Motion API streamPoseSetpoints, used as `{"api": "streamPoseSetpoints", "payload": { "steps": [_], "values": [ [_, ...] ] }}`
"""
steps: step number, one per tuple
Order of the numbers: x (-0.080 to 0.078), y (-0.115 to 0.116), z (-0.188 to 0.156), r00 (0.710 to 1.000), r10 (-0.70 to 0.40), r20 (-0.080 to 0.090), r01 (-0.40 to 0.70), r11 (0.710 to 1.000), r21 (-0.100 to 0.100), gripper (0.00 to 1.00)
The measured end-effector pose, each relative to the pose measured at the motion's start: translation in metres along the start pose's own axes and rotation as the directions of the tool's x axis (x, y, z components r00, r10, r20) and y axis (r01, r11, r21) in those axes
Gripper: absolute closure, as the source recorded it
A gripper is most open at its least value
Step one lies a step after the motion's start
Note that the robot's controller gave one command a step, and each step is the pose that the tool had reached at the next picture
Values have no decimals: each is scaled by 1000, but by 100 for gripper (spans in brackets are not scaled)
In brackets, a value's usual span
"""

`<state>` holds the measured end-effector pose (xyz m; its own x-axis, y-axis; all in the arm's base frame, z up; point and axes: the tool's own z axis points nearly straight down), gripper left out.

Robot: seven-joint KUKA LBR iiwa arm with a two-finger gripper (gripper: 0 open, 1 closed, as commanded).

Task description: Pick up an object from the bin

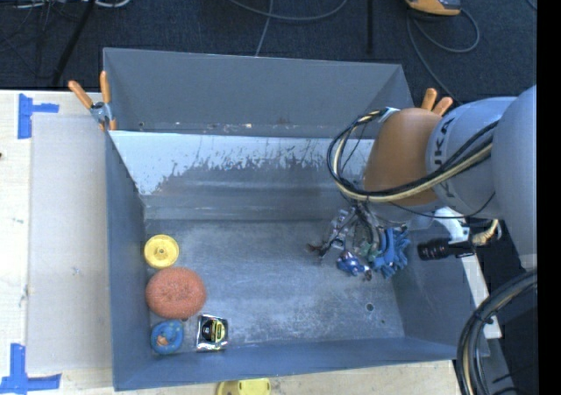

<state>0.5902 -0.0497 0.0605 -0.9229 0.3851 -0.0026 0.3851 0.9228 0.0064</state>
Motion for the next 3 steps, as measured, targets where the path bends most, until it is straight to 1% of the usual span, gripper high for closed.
{"api": "streamPoseSetpoints", "payload": {
  "steps": [2, 3],
  "values": [
    [2, -1, -30, 1000, -4, -3, 4, 1000, 5, 100],
    [0, -1, -41, 1000, -4, 1, 4, 1000, 4, 100]
  ]
}}
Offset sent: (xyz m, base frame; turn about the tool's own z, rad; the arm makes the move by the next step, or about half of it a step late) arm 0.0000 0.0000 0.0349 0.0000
